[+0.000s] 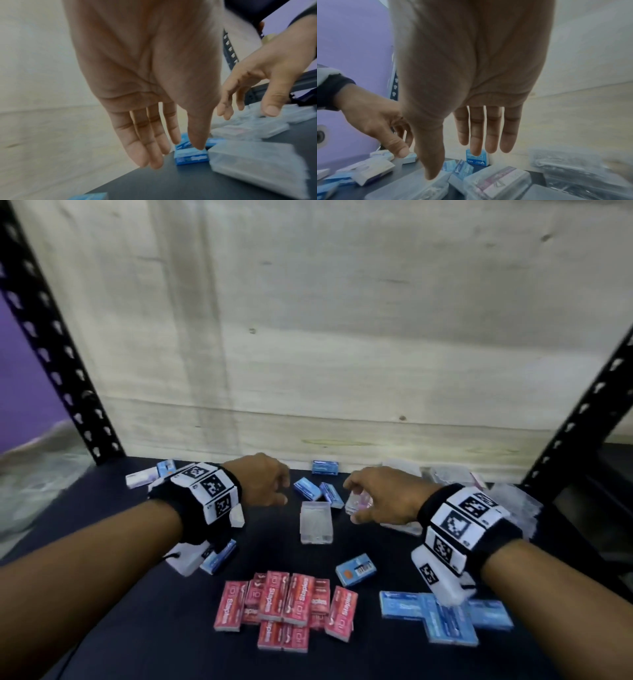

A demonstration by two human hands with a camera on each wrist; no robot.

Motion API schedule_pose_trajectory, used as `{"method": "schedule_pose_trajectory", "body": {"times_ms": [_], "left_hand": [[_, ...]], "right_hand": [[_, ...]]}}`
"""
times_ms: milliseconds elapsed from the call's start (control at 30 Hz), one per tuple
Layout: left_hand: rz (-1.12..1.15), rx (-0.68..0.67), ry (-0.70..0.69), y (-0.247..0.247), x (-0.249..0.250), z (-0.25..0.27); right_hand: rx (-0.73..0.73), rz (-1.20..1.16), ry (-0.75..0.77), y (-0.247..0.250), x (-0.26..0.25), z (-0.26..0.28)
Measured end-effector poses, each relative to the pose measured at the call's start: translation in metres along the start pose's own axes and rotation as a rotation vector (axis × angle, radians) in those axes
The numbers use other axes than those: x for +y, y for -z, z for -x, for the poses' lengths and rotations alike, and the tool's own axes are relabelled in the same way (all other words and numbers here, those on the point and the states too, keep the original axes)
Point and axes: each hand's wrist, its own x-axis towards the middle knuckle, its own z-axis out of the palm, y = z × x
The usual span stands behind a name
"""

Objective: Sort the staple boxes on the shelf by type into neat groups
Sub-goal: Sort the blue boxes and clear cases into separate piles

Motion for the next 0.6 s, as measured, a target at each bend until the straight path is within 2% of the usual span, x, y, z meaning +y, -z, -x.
{"method": "schedule_pose_trajectory", "body": {"times_ms": [133,300,400,600], "left_hand": [[-0.007,0.028,-0.009,-0.004,-0.011,-0.038],[-0.042,-0.077,0.032,-0.014,-0.004,-0.073],[-0.067,-0.09,0.041,-0.02,0.003,-0.084],[-0.096,-0.035,0.048,-0.024,0.007,-0.093]], "right_hand": [[-0.055,0.054,0.002,0.002,-0.003,-0.038],[-0.125,0.13,0.023,0.0,-0.003,-0.066],[-0.132,0.147,0.045,-0.002,-0.002,-0.076],[-0.094,0.105,0.052,-0.005,0.003,-0.08]]}}
